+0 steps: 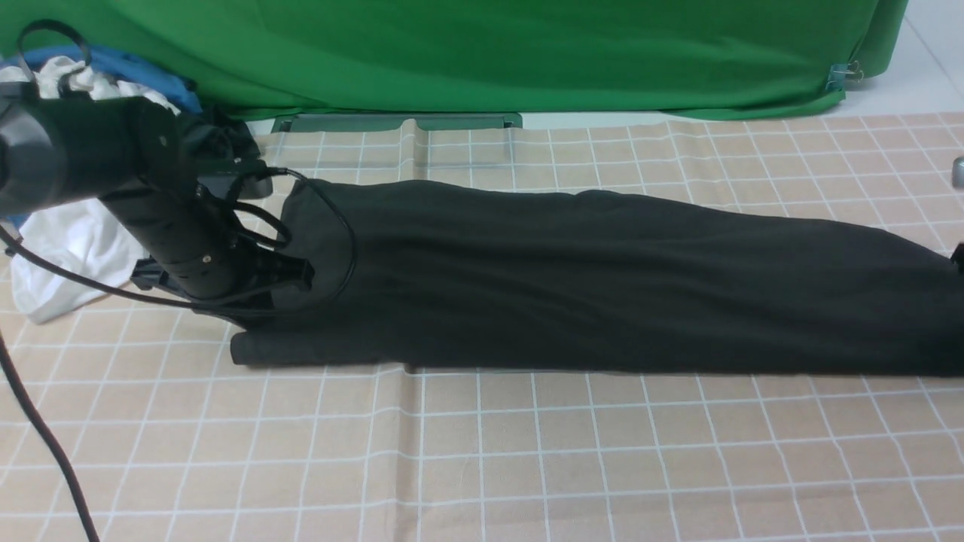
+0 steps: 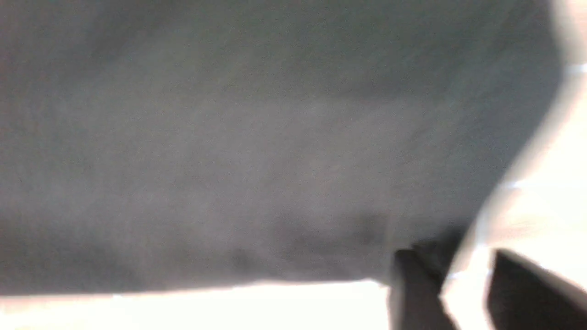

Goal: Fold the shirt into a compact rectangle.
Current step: 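Pull the folded dark garment lengthwise by its ends to straighten it flat on the table, then fold the right end of the dark garment over onto its left end with the right gripper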

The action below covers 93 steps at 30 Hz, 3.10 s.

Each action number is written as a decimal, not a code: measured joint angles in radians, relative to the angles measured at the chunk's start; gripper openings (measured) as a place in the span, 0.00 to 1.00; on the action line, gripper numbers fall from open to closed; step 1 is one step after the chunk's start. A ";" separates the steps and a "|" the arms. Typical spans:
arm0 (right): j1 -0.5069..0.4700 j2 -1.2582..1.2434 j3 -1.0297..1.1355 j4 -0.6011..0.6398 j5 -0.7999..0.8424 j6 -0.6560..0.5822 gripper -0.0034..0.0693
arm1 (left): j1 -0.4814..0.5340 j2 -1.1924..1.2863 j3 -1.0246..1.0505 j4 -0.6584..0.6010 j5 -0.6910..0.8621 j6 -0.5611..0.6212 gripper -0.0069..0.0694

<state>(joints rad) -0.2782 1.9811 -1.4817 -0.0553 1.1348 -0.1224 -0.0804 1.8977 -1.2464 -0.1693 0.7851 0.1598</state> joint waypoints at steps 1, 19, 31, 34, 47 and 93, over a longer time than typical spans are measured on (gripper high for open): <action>0.000 0.000 -0.024 0.005 0.000 0.022 0.65 | 0.000 -0.030 0.002 0.000 0.002 0.000 0.11; 0.009 0.131 -0.078 0.086 -0.113 0.044 0.94 | 0.000 -0.426 0.117 -0.069 0.078 0.007 0.11; 0.015 0.135 -0.086 0.112 -0.104 -0.011 0.18 | 0.000 -0.500 0.146 -0.067 0.079 0.007 0.11; 0.015 0.098 -0.085 0.107 -0.106 -0.004 0.18 | 0.000 -0.518 0.147 -0.061 0.080 0.007 0.11; 0.204 -0.082 -0.265 0.205 -0.041 0.025 0.18 | 0.000 -0.558 0.147 -0.074 0.094 0.009 0.11; 0.955 0.533 -0.928 0.498 -0.371 0.162 0.60 | 0.000 -0.567 0.147 -0.241 0.132 0.114 0.11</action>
<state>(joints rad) 0.6772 2.5143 -2.4100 0.4430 0.7641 0.0393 -0.0804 1.3304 -1.0994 -0.4104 0.9171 0.2743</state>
